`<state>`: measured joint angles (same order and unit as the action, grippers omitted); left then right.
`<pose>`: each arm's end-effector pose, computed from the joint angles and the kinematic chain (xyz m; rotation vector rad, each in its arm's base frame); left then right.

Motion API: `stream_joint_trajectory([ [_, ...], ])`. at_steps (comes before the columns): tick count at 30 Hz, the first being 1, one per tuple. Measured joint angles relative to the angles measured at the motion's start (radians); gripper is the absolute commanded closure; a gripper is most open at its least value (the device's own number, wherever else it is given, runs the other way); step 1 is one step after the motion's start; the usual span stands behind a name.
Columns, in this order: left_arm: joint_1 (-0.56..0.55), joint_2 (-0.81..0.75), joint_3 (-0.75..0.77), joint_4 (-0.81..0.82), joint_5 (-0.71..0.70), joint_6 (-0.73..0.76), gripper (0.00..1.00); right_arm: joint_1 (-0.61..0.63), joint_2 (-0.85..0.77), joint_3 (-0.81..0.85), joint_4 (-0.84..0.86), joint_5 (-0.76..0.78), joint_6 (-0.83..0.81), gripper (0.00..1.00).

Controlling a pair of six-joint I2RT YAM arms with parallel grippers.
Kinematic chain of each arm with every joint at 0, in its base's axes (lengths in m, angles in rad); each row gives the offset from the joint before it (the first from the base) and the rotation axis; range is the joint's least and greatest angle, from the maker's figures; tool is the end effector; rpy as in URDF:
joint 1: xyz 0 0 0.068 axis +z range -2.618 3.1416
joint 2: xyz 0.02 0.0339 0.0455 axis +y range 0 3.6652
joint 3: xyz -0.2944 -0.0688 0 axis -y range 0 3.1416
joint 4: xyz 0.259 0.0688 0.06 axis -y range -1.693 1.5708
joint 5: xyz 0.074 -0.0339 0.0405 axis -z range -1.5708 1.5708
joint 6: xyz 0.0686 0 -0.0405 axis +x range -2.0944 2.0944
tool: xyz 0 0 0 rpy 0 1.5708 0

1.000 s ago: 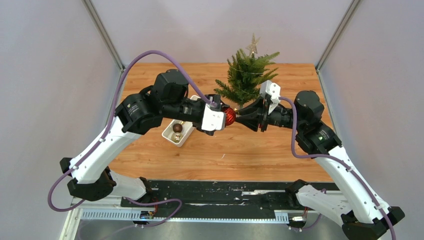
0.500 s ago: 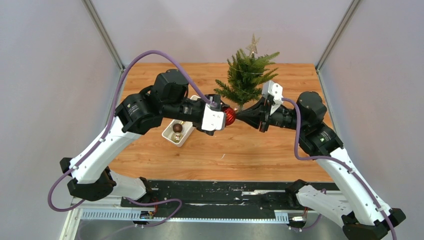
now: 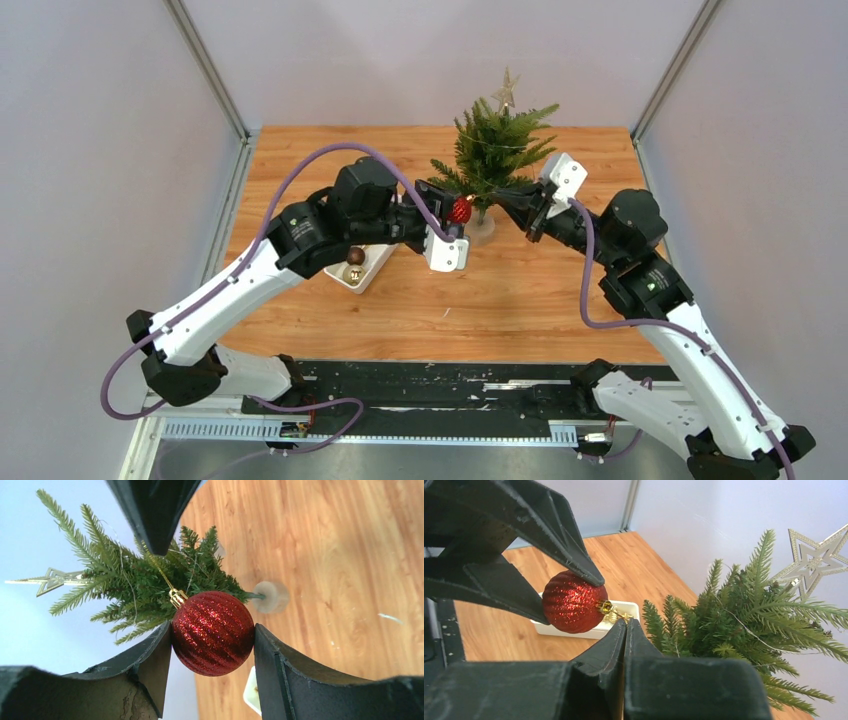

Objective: Decorate the small christmas tree
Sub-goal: Hang the decoration item on the Christmas tree.

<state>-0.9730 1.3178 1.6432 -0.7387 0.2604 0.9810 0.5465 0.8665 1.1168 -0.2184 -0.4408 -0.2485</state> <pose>0.1548 -0.2588 0.4818 1.7278 0.9629 -0.2529 0.1569 0.1297 0.4645 -0.9185 1.2736 0.5734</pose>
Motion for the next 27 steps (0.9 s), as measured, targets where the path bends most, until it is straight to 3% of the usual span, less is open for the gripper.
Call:
stream_joint_trajectory([
  [11,0.005,-0.02,-0.184,0.239,-0.123,0.184,1.0,0.0,0.097,-0.005,0.029,0.145,-0.095,1.0],
  [19,0.099,0.011,-0.177,0.304,-0.065,0.18,1.0,0.0,0.189,0.025,0.04,0.197,-0.166,1.0],
  [27,0.15,0.109,-0.1,0.239,0.071,0.151,1.0,0.0,0.245,0.073,0.028,0.263,-0.21,1.0],
])
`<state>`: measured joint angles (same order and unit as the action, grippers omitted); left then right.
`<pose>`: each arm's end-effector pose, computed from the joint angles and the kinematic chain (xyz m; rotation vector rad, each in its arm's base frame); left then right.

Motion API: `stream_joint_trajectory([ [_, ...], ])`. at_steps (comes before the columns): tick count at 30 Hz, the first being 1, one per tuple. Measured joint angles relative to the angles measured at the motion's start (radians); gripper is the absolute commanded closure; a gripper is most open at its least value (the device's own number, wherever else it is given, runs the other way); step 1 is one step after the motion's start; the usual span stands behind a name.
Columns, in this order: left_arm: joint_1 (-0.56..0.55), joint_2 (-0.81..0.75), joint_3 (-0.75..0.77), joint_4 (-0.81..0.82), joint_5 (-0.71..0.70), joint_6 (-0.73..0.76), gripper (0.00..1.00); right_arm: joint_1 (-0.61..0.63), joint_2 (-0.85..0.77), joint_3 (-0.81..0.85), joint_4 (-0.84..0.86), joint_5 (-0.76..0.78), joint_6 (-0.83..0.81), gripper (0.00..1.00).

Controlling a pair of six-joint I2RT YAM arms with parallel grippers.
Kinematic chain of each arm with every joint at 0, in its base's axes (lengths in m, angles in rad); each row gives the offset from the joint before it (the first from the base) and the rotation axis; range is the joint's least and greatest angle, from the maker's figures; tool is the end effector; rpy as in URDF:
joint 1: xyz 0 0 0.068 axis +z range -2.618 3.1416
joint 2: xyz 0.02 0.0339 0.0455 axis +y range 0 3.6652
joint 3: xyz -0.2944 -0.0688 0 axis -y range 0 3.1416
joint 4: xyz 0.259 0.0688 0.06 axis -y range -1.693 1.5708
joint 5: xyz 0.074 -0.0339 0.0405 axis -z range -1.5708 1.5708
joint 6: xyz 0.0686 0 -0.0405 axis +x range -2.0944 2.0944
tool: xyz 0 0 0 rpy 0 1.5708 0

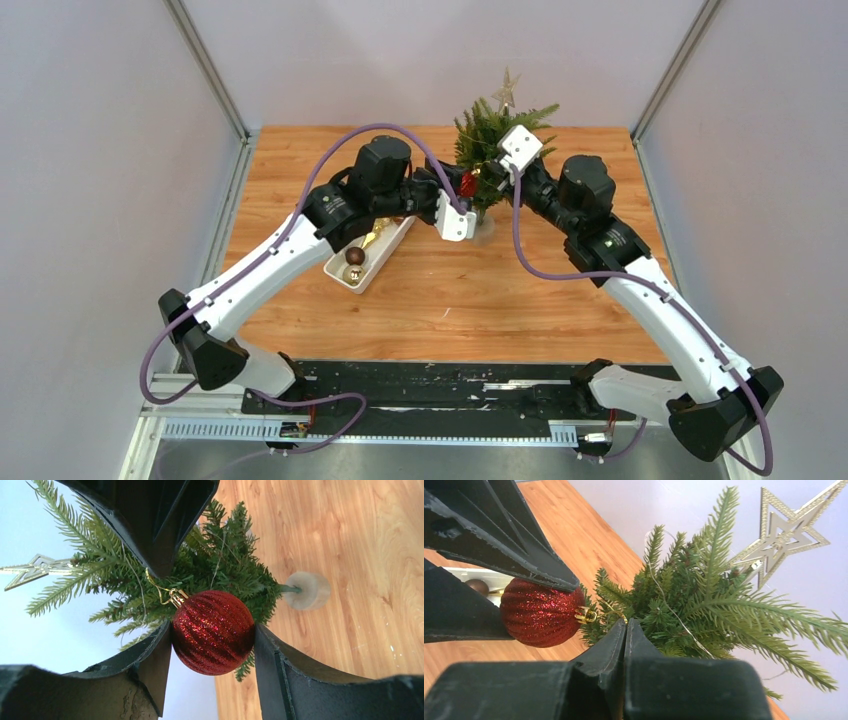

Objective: Decorate the small christmas tree
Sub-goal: Hang the decoration item on the Christmas tree.

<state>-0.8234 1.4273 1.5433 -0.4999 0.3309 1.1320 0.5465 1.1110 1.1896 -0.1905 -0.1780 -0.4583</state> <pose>0.2263 -0.2770 0.4424 1.7152 0.8950 -0.1179 0.2359 0.1577 0.4417 -0.9265 1.4080 0.2160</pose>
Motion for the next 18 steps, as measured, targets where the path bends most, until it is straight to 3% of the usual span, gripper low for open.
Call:
stream_joint_trajectory([
  [18,0.06,0.081,0.106,-0.097,0.088,-0.034,1.0,0.0,0.053,0.025,-0.055,0.074,-0.011,1.0],
])
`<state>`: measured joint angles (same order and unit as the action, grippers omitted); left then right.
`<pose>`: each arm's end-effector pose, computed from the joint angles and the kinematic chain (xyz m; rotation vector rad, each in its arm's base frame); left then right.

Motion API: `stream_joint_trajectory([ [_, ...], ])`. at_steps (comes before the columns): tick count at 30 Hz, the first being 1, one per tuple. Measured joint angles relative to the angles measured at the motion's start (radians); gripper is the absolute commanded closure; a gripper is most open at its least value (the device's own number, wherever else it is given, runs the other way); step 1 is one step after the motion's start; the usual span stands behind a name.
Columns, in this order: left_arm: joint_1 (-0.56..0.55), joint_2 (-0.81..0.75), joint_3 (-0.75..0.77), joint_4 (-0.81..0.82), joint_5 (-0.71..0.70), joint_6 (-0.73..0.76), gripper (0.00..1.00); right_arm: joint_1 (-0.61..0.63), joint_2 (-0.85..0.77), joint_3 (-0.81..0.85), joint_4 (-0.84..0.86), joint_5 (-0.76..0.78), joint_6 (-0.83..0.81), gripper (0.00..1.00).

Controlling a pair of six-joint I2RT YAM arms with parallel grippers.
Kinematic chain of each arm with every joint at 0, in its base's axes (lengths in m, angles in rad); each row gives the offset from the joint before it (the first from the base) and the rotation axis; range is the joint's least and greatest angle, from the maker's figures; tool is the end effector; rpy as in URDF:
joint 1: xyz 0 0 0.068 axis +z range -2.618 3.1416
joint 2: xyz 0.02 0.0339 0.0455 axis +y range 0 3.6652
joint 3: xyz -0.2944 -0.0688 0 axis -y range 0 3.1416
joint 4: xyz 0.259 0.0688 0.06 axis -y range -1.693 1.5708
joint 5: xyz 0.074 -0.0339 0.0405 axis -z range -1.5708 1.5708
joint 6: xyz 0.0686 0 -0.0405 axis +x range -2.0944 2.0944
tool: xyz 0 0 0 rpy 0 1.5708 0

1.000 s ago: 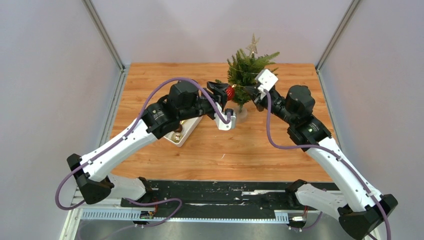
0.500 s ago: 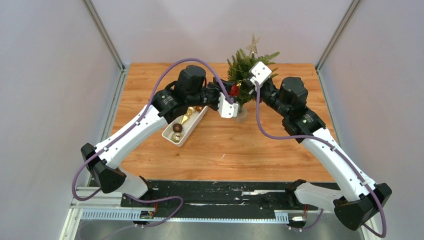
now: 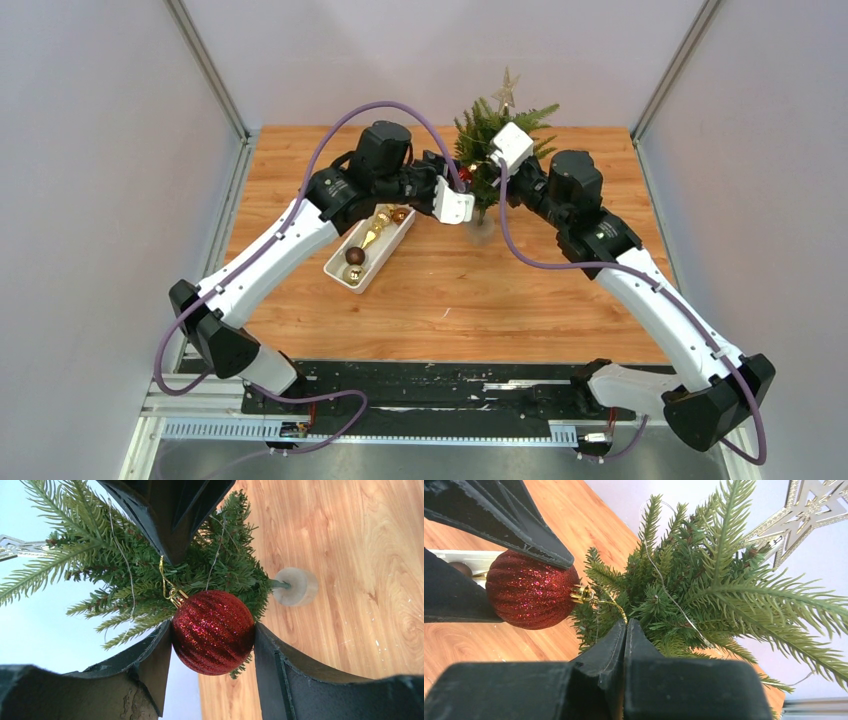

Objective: Decorate the small christmas tree
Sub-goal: Hang the decoration item on the Christmas tree.

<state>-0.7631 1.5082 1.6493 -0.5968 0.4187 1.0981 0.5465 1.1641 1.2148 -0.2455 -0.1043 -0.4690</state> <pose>0.2498 -0.2775 0.4430 1.7387 0.9691 -0.2082 0.2515 0.1613 0.4294 -0.9245 1.5057 0.1483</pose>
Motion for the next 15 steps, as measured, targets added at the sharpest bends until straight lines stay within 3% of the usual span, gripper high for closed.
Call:
stream_joint_trajectory([
  [15,0.016,0.065,0.098,-0.069,0.029,-0.009,1.0,0.0,0.0,0.0,0.0,0.044,0.009,1.0],
])
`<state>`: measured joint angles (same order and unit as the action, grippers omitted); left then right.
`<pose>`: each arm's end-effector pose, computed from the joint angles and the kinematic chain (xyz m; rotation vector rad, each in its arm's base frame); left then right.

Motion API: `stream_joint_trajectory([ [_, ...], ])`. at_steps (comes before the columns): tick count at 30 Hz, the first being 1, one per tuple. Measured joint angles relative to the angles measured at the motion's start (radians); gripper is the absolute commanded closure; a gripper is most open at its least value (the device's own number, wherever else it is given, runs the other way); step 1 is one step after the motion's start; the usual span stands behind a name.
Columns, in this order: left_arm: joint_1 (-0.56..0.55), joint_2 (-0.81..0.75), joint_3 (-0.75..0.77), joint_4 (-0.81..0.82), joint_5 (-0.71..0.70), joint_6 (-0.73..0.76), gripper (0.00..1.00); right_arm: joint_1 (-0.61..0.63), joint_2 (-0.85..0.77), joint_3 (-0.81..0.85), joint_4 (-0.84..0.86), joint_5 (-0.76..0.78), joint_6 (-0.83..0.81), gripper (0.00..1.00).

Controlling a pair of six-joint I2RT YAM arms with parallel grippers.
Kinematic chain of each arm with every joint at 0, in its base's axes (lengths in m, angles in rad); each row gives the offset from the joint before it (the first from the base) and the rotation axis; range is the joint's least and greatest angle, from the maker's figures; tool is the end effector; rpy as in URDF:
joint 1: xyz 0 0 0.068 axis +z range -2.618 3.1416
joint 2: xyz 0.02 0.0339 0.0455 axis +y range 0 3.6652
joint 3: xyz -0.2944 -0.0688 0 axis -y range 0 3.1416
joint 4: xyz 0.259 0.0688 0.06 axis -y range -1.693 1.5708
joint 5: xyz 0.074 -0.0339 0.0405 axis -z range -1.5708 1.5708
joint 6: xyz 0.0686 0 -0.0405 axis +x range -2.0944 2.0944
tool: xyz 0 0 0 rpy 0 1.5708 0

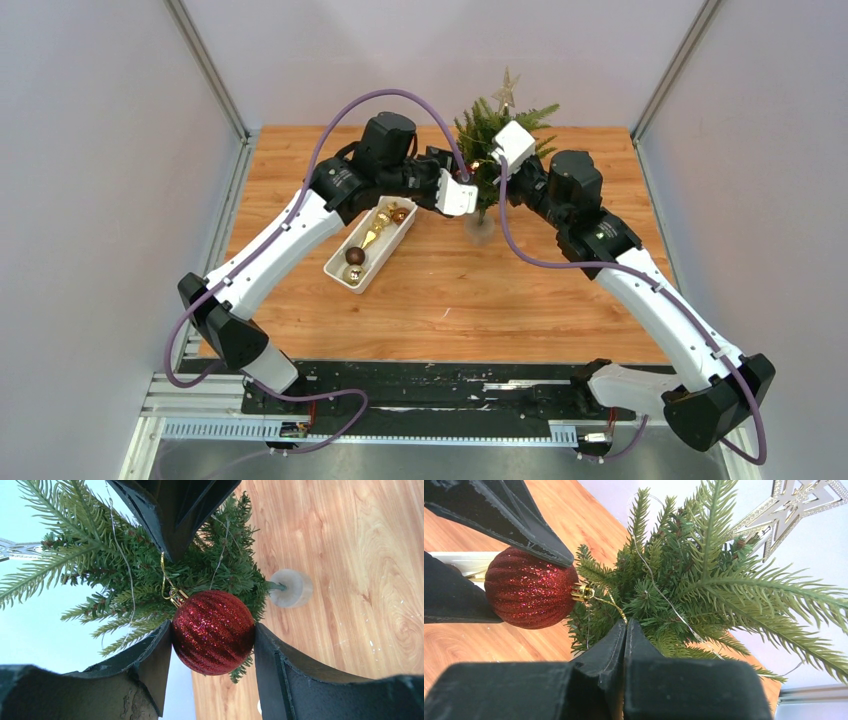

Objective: Decorate the small christmas tree
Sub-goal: Hang the decoration item on the Christmas tree.

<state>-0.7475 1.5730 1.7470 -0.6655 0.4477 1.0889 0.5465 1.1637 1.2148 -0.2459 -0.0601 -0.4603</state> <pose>0.2622 -0.2836 0.4477 1.7549 0.9980 -0.2453 0.2531 0.1588 0.4294 -0.8902 1.5260 0.1156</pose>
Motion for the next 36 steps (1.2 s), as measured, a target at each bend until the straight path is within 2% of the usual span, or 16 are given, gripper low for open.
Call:
stream_joint_trajectory([
  [36,0.021,0.037,0.079,-0.097,0.048,-0.017,1.0,0.0,0.0,-0.004,-0.027,-0.002,0.025,1.0],
])
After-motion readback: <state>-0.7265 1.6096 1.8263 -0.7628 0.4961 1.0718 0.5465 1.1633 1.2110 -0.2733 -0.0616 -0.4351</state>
